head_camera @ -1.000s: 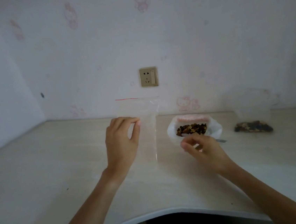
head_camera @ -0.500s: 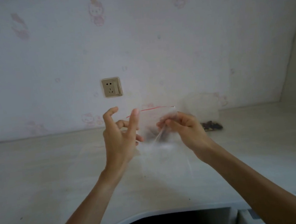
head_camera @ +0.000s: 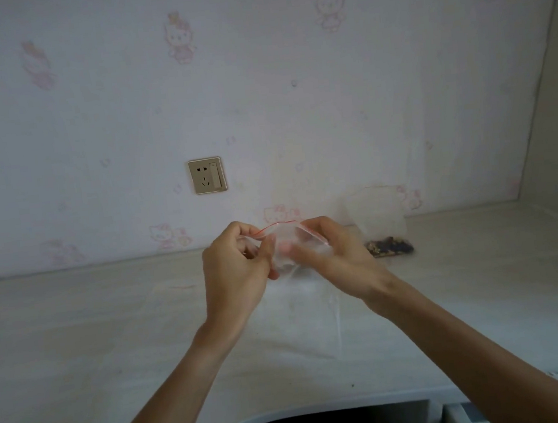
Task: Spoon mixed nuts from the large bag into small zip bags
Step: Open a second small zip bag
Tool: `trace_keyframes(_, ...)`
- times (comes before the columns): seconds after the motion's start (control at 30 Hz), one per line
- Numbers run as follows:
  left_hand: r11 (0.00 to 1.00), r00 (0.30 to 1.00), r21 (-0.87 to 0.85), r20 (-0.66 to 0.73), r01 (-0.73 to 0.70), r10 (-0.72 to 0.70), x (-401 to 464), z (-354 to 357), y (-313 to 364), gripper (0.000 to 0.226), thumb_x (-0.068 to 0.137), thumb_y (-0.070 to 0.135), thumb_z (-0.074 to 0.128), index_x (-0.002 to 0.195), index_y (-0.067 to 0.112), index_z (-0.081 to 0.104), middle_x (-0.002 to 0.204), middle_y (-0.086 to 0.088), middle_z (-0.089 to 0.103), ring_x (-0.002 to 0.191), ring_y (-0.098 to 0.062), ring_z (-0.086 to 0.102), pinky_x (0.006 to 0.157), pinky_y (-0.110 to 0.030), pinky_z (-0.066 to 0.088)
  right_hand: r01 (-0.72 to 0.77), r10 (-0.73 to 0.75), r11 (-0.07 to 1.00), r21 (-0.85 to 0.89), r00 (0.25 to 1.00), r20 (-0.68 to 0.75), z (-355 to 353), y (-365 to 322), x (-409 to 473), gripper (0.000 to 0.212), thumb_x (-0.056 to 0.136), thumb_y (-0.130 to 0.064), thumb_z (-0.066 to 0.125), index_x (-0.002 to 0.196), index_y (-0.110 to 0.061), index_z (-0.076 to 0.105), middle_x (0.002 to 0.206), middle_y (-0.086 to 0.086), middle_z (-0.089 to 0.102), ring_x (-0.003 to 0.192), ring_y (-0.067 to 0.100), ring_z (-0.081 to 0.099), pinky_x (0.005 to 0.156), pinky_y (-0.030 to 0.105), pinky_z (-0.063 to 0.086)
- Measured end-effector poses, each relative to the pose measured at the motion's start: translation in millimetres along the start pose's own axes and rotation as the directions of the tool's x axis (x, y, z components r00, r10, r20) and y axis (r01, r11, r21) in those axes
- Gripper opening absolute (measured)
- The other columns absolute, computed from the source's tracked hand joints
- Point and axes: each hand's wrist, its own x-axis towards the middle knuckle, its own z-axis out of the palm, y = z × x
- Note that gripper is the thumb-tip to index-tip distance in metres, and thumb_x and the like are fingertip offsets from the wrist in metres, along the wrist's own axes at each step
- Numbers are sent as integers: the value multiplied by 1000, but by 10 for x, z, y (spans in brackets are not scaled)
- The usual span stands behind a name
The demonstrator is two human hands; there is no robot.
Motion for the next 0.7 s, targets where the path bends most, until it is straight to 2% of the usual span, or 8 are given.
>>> trace_keyframes(0.07, 1000, 1000, -11, -12, 6, -6, 3, -21, 8, 22, 91, 15, 70, 84, 29, 56, 52, 6, 66, 48, -9, 70, 55, -36, 56, 20, -12, 999, 47, 988, -152, 15, 0, 67, 16, 95, -31, 68, 101, -17, 72, 90, -11, 71, 77, 0, 63, 64, 12, 46)
trace_keyframes(0.17, 998, 999, 68, -37, -4, 6, 31, -145, -10, 22, 93, 14, 63, 86, 32, 54, 54, 10, 67, 51, -7, 70, 59, -34, 52, 20, -20, 1000, -1, 975, -222, -79, -4, 102, 13, 95, -5, 63, 90, -9, 74, 82, -1, 72, 70, 6, 61, 60, 12, 46)
trace_keyframes(0.27, 992, 999, 127, -41, -6, 11, 73, -291, -47, 21, 95, 17, 64, 86, 33, 53, 58, 9, 67, 54, -5, 70, 61, -39, 55, 23, -90, 977, -212, 945, -314, -215, -62, 119, 2, 91, -16, 70, 90, -17, 71, 88, -8, 70, 81, 5, 65, 61, 8, 45)
trace_keyframes(0.33, 979, 999, 201, -9, -41, 43, 65, -331, -38, 19, 94, 27, 70, 86, 33, 54, 65, 12, 67, 58, -2, 69, 63, -39, 57, -7, -126, 947, -320, 911, -393, -248, -94, 111, 15, 90, -31, 73, 85, -19, 67, 80, -10, 68, 74, 3, 64, 57, 8, 42)
trace_keyframes(0.47, 902, 974, 374, 18, -217, 227, 18, -315, 40, 20, 88, 44, 78, 81, 33, 62, 79, 16, 60, 63, -1, 63, 58, -24, 48, -52, 38, 998, -36, 944, -327, -182, -164, 88, 23, 95, -23, 71, 80, -5, 67, 64, 5, 72, 54, 21, 71, 50, 29, 56)
trace_keyframes(0.53, 947, 984, 271, 5, -173, 178, 32, -314, 68, 16, 89, 43, 77, 80, 31, 73, 78, 11, 63, 64, -5, 65, 62, -23, 52, -75, 112, 988, 138, 951, -288, -170, -196, 61, 17, 94, -13, 72, 85, 0, 67, 66, 10, 73, 54, 26, 71, 46, 33, 58)
trace_keyframes(0.6, 999, 999, -25, 6, 46, -46, 47, -319, 99, 9, 90, 34, 79, 85, 26, 80, 74, 4, 71, 66, -14, 72, 65, -33, 62, -89, 163, 959, 269, 950, -266, -187, -205, 42, 9, 93, -4, 72, 89, 3, 68, 70, 14, 73, 57, 27, 71, 48, 34, 60)
trace_keyframes(0.7, 767, 909, -495, 150, 409, -388, 42, -353, 153, 19, 85, 18, 84, 101, 12, 78, 81, -10, 78, 77, -22, 78, 71, -36, 66, -123, 242, 878, 462, 948, -207, -190, -156, 17, 6, 91, 0, 73, 94, 5, 72, 74, 14, 71, 65, 25, 73, 56, 34, 62)
